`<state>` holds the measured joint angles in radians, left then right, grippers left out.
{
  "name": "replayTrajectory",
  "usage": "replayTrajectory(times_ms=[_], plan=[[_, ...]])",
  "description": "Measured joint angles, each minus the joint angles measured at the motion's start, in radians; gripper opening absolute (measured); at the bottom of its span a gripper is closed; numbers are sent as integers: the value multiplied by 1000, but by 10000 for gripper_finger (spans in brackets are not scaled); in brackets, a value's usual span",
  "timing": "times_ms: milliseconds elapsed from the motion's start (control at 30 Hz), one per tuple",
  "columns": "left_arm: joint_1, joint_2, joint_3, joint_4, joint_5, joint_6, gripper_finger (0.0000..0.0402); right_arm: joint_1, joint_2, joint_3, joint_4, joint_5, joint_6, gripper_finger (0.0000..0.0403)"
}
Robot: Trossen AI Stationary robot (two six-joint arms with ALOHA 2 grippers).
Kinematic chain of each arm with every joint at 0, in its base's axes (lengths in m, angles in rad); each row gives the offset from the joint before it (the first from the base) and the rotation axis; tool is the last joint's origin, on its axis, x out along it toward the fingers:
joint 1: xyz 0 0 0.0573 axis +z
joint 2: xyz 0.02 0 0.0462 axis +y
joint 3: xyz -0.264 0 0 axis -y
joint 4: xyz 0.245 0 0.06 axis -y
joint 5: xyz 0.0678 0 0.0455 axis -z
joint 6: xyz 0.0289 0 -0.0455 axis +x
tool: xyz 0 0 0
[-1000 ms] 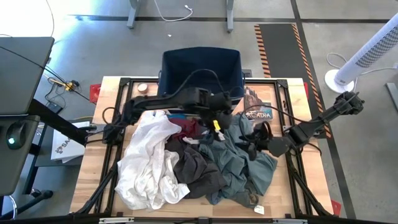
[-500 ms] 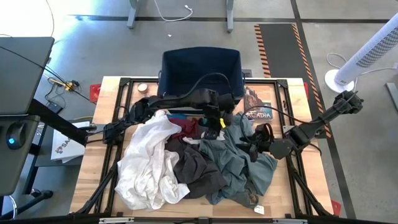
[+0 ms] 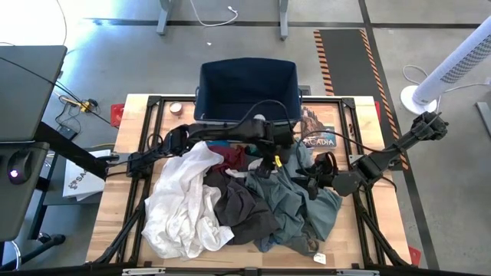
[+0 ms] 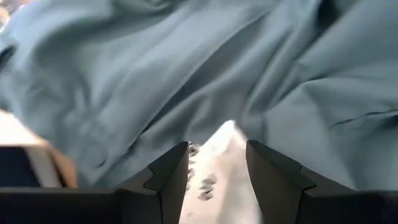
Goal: Sort clothes
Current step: Put the white sock into the blue laundry bin
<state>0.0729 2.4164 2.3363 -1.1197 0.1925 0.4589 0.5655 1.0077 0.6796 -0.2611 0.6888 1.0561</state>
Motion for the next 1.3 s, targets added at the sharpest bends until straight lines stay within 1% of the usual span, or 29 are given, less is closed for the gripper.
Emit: replayTrajectory(times_ms=[100,133,233,300,533,867,1033,1133,1200,1300], plan=[[-26,22,0,8,-4,7,158,0,0,0,-4,0,-1,240],[-35,32,0,18,-21,9,158,0,0,0,-4,0,-2,240],[-58,53,0,25,-134,23,158,0,0,0,-5,0,-9,240],[-67,61,0,27,-174,24,158,0,0,0,-9,0,-10,240],[-80,61,0,38,-177,13,158,0,0,0,-19,0,-10,240],[-31,59,0,11,-171,-91,158,0,0,0,-24,0,-10,240],[-27,59,0,-14,-171,-92,154,0,0,0,-26,0,-10,240],[-27,59,0,-18,-173,-102,125,0,0,0,-27,0,-10,240],[-27,59,0,-18,-176,-115,88,0,0,0,-27,0,-10,240],[-27,59,0,-29,-176,-115,22,0,0,0,-27,0,-10,240]])
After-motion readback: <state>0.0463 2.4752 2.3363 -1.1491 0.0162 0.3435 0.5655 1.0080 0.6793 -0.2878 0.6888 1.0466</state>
